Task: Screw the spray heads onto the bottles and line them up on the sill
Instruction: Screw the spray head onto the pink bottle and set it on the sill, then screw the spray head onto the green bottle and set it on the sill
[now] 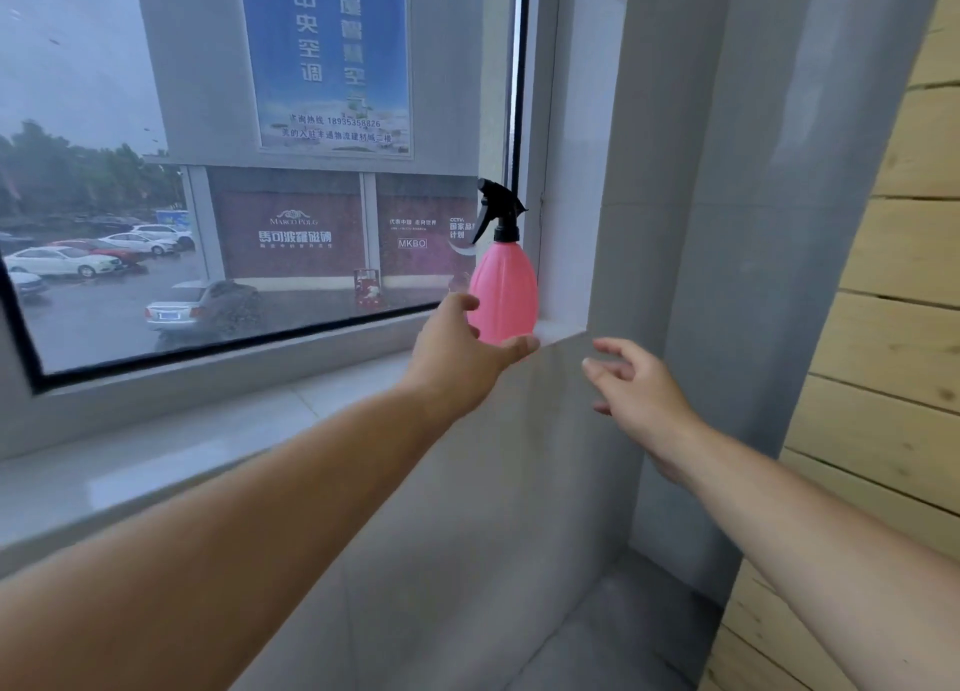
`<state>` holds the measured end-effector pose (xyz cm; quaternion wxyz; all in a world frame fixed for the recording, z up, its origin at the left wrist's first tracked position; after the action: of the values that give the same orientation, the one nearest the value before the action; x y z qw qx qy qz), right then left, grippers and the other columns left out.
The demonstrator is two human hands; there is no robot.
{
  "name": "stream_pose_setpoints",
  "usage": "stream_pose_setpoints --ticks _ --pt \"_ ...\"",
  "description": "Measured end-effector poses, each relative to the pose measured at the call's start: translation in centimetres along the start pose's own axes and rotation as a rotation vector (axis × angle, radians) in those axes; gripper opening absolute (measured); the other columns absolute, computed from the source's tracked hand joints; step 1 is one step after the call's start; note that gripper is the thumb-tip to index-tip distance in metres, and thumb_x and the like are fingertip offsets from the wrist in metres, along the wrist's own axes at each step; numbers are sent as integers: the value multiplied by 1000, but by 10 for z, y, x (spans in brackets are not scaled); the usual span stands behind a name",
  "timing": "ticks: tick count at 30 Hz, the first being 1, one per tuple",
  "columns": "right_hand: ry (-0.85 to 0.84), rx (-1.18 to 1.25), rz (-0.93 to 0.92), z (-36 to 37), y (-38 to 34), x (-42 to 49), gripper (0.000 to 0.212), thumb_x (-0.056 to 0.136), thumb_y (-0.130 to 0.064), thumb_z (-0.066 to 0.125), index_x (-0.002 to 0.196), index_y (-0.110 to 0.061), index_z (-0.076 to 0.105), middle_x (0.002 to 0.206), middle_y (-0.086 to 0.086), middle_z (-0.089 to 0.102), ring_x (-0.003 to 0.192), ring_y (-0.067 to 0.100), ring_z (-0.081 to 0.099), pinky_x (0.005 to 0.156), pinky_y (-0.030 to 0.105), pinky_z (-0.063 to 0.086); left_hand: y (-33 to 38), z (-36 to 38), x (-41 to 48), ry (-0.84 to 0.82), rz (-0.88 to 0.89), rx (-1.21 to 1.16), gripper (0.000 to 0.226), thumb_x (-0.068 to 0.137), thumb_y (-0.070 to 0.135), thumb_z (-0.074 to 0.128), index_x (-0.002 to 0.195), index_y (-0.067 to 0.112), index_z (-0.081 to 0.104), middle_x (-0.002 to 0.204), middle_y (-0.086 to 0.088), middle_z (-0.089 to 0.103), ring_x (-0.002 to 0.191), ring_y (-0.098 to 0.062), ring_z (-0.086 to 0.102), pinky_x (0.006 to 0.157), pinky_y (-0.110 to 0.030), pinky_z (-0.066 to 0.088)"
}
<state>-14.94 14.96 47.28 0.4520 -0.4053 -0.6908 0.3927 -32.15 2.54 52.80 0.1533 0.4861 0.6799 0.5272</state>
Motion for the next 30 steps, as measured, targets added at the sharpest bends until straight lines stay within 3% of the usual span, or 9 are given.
stream_pose_setpoints --ticks 3,5,8,11,17,21,24,27,30 --pt "-10 38 96 -14 32 -50 26 94 -17 59 118 -8 62 94 10 67 85 23 63 77 40 56 -17 30 -44 -148 -25 -54 70 79 49 81 138 23 53 116 0 66 94 -15 67 75 -27 55" --pt "-34 44 170 -21 56 -82 18 95 -14 58 110 -6 64 94 14 67 81 21 63 69 33 54 -39 56 -70 -267 -84 -85 62 79 47 82 131 22 60 110 0 69 90 -14 68 82 -31 60" --pt "-52 5 257 -32 98 -125 11 93 -14 61 101 -8 67 90 12 69 76 19 65 65 28 54 -83 95 -108 -423 -241 -125 55 83 39 81 128 16 61 114 -11 72 98 -24 71 97 -45 59" --pt "-74 -63 373 -41 154 -164 13 90 -16 66 99 -7 68 87 11 69 75 20 65 68 33 56 -137 135 -144 -537 -385 -99 50 85 35 80 127 15 60 120 -18 69 105 -31 71 98 -46 56" --pt "-135 -169 597 -37 267 -228 15 86 -20 71 97 -10 65 87 11 65 78 24 61 71 39 54 -249 205 -216 -660 -616 49 57 86 35 80 130 14 53 119 -7 64 79 -12 65 60 -16 51" --pt "-207 -260 734 -24 338 -261 24 82 -29 74 99 -14 67 92 8 69 86 25 67 79 39 55 -306 238 -255 -694 -669 175 55 82 29 83 125 3 60 110 -10 69 90 -20 63 78 -31 55" --pt "-255 -328 781 -11 381 -274 35 79 -34 75 105 -12 69 98 8 71 90 26 67 81 37 54 -329 259 -278 -739 -670 288 63 84 34 80 135 6 55 128 -11 63 116 -27 63 99 -33 50" --pt "-258 -370 812 0 419 -277 41 77 -37 76 110 -14 68 109 8 70 96 24 66 85 32 53 -345 279 -293 -761 -668 335 61 87 35 76 137 11 50 134 -9 63 123 -27 62 93 -26 47" --pt "-277 -395 827 10 446 -278 49 78 -37 77 120 -14 65 114 10 64 96 23 63 80 24 47 -356 292 -301 -723 -633 424 66 83 43 76 135 11 50 135 -12 62 123 -31 62 96 -34 50"
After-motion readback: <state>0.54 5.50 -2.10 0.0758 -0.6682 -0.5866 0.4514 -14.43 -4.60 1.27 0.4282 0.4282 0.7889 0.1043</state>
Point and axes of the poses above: each hand's wrist, its own x-axis towards the middle knuckle, its own z-axis out of the palm, y = z × x, the point moved 5 cm from there along x, towards the middle knuckle
